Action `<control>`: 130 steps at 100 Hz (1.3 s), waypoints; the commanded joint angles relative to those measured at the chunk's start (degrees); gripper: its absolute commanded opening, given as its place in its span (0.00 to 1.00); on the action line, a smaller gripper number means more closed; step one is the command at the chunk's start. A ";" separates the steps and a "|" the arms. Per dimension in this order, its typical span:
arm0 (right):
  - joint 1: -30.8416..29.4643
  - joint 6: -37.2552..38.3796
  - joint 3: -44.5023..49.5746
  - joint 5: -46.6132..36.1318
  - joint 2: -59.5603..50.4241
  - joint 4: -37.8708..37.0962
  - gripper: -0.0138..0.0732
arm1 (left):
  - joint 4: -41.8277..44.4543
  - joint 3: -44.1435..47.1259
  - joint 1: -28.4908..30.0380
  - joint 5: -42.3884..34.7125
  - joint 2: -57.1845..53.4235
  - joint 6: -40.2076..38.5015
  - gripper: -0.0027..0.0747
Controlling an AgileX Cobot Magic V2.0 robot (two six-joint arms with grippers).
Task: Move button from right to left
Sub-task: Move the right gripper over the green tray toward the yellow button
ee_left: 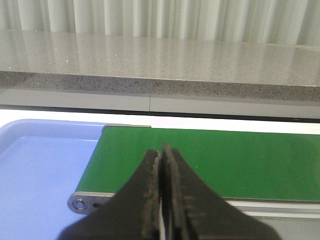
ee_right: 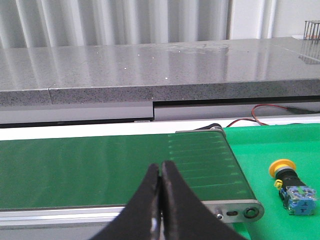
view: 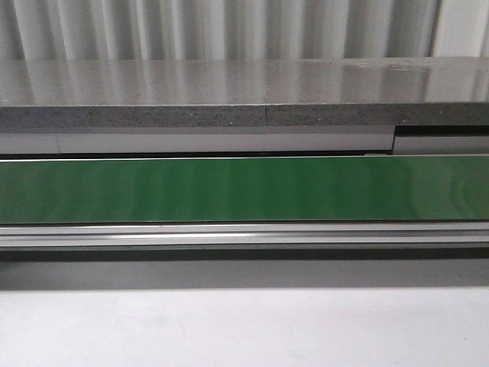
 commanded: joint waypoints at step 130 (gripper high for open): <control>-0.45 4.44 -47.66 30.45 37.02 -6.89 0.08 | -0.45 1.43 0.17 -4.52 -1.92 -0.01 0.01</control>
